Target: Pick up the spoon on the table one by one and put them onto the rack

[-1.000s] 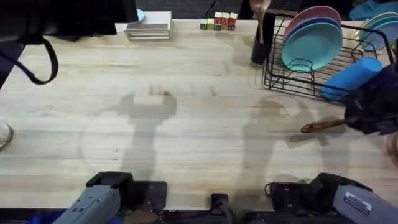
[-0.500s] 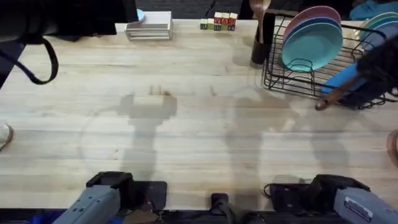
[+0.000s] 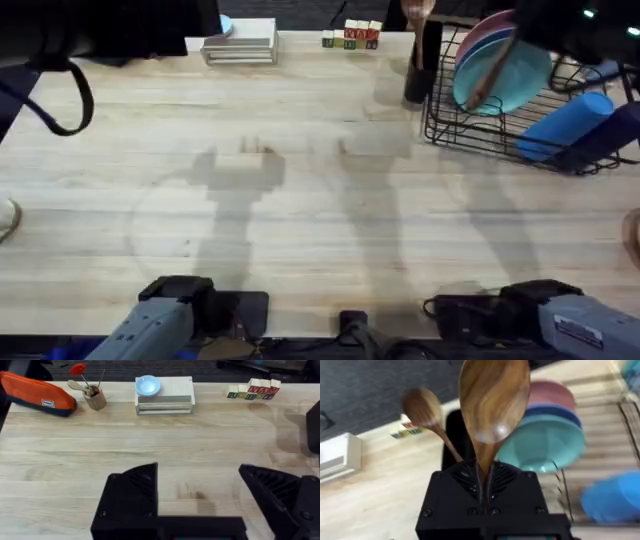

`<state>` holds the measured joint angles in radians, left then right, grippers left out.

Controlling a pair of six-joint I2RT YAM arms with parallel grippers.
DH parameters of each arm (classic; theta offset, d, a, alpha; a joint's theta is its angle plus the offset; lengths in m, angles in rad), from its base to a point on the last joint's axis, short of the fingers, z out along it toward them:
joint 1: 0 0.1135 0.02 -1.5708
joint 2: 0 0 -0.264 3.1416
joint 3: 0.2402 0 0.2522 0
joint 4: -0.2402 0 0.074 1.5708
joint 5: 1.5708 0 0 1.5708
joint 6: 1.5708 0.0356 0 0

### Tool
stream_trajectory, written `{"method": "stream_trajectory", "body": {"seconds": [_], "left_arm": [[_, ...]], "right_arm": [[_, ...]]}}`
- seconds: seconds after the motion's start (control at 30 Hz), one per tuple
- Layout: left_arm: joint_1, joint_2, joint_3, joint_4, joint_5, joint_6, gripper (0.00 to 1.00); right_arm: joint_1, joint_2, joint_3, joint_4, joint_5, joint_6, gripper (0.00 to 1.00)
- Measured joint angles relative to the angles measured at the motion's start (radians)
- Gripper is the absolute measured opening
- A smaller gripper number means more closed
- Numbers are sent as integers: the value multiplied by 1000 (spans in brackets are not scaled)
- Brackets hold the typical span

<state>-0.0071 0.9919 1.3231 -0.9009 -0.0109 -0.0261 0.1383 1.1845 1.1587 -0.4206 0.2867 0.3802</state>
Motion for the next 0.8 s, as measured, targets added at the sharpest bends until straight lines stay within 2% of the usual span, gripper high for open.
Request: {"method": "stream_trajectory", "body": {"seconds": [0.5, 0.8], "left_arm": [[0, 0, 0, 0, 0, 0, 993], [0, 0, 0, 0, 0, 0, 994]], "right_arm": [[21, 247, 0, 493, 0, -101, 33], [21, 376, 0, 701, 0, -116, 34]]}}
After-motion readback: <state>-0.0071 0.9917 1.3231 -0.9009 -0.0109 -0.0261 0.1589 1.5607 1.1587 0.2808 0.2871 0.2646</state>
